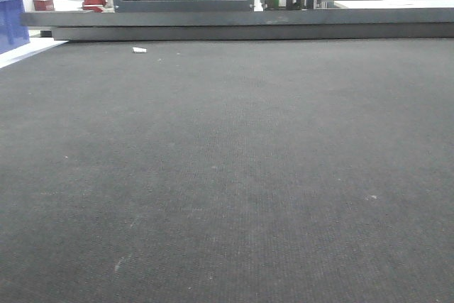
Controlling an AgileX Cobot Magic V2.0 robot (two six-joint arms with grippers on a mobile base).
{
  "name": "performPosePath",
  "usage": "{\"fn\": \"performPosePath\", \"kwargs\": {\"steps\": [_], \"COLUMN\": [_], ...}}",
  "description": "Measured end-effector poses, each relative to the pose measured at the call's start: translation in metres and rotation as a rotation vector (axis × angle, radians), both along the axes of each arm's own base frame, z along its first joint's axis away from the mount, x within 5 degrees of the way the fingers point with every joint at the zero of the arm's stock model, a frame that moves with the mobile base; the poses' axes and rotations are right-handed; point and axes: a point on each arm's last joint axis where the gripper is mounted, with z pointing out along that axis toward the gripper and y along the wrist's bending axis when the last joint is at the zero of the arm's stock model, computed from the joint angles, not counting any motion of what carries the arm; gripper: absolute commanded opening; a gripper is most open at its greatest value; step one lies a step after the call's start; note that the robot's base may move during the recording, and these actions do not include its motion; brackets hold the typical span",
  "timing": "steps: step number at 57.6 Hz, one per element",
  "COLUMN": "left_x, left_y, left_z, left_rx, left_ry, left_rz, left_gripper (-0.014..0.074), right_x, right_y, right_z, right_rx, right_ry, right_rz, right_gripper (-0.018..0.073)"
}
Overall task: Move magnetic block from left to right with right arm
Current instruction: 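Raise the held red cube with the right gripper, then drive the base away from the table holding the red cube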
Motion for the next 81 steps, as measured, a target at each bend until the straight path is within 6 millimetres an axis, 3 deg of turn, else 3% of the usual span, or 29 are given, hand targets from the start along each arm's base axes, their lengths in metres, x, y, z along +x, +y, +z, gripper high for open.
{"fn": "performPosePath", "kwargs": {"steps": [81], "left_x": [0.0000], "left_y": [0.0000], "left_z": [0.0000], "left_rx": [0.000], "left_ry": [0.000], "left_rz": [0.000], "left_gripper": [-0.0126], "right_x": [0.0000], "right_y": [0.0000], "right_z": [-0.0002], "right_rx": [0.001], "right_ry": [0.002], "right_rz": [0.000], "right_gripper": [0.0297]}}
